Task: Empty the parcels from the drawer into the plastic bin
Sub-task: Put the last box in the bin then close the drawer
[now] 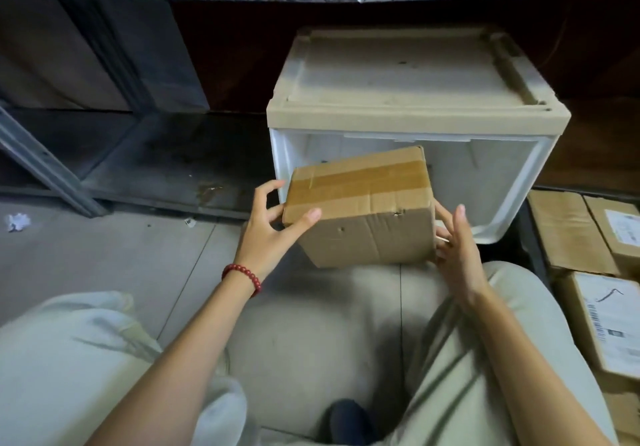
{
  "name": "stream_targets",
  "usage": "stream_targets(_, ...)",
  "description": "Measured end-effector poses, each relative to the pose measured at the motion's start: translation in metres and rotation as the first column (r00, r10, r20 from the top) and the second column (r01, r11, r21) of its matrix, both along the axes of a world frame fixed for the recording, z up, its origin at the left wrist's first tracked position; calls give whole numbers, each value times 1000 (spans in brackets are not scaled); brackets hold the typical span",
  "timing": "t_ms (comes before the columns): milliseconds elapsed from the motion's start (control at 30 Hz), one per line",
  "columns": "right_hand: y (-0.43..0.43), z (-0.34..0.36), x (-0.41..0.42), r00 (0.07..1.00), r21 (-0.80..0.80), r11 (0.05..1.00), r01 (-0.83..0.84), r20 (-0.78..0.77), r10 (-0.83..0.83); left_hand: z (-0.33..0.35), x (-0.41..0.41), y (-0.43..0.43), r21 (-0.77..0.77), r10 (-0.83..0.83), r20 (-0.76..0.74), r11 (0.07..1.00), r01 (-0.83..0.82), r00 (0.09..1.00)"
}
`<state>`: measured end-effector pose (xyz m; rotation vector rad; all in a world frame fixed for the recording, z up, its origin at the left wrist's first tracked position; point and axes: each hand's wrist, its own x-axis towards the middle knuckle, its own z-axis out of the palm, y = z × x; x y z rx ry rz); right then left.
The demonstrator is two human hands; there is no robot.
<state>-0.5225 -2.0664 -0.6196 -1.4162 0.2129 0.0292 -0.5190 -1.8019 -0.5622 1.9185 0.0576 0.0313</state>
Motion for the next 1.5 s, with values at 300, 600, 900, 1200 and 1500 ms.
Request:
stream_targets(300, -7, -8, 3, 997, 26, 999, 48, -67, -46, -29, -8, 25, -14, -113, -205, 994, 112, 972)
stream_targets(600, -9, -8, -2, 997, -74, 996, 50, -52, -54, -38, -4, 28, 54, -122, -230, 989, 138, 965)
stream_targets(900, -8, -7, -2, 993, -233, 971, 49, 119, -22, -45, -3, 33, 16, -126, -244, 991, 134, 962)
stream_targets(1200, -4, -16, -1, 995, -163, 986, -34, 89, 49, -39, -4, 11, -170, -45, -268, 985, -2, 962)
stream_targets(1500, 0, -28, 1, 998, -308, 951, 9, -59, -28, -41, -3, 15, -17, -45, -125, 999, 43, 991)
